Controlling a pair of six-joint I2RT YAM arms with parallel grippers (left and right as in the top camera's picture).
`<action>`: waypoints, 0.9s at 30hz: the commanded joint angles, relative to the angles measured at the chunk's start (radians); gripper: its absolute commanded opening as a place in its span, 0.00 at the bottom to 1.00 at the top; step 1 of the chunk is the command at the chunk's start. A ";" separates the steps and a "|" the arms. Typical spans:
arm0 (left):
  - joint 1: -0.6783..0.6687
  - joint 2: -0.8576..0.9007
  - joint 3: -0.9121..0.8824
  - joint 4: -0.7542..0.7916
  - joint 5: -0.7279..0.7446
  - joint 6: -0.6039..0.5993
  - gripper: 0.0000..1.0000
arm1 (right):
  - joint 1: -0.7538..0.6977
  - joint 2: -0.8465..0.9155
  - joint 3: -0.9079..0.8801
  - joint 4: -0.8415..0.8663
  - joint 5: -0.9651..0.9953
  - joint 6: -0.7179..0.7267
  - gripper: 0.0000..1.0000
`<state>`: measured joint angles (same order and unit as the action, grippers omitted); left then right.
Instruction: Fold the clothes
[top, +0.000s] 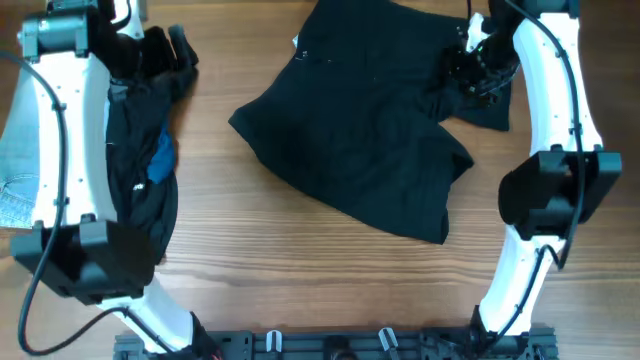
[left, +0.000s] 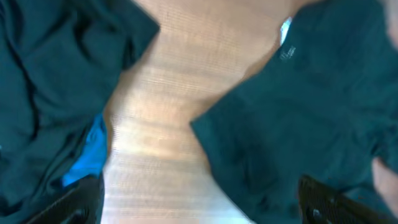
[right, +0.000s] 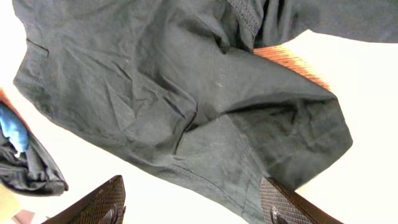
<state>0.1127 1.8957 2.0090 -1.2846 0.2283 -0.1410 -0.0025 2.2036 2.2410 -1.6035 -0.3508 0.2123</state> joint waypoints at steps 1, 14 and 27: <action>-0.004 0.019 -0.003 -0.035 -0.009 0.114 1.00 | 0.029 -0.216 -0.058 -0.005 0.082 0.056 0.72; -0.004 0.030 -0.014 -0.041 -0.014 0.164 1.00 | 0.127 -0.771 -0.950 0.352 0.177 0.336 0.79; -0.005 0.202 -0.014 0.038 -0.013 0.267 1.00 | 0.066 -0.769 -1.354 0.819 0.225 0.396 0.65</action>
<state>0.1127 2.0453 2.0018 -1.2709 0.2131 0.0570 0.1043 1.4284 0.9157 -0.8070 -0.1654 0.5762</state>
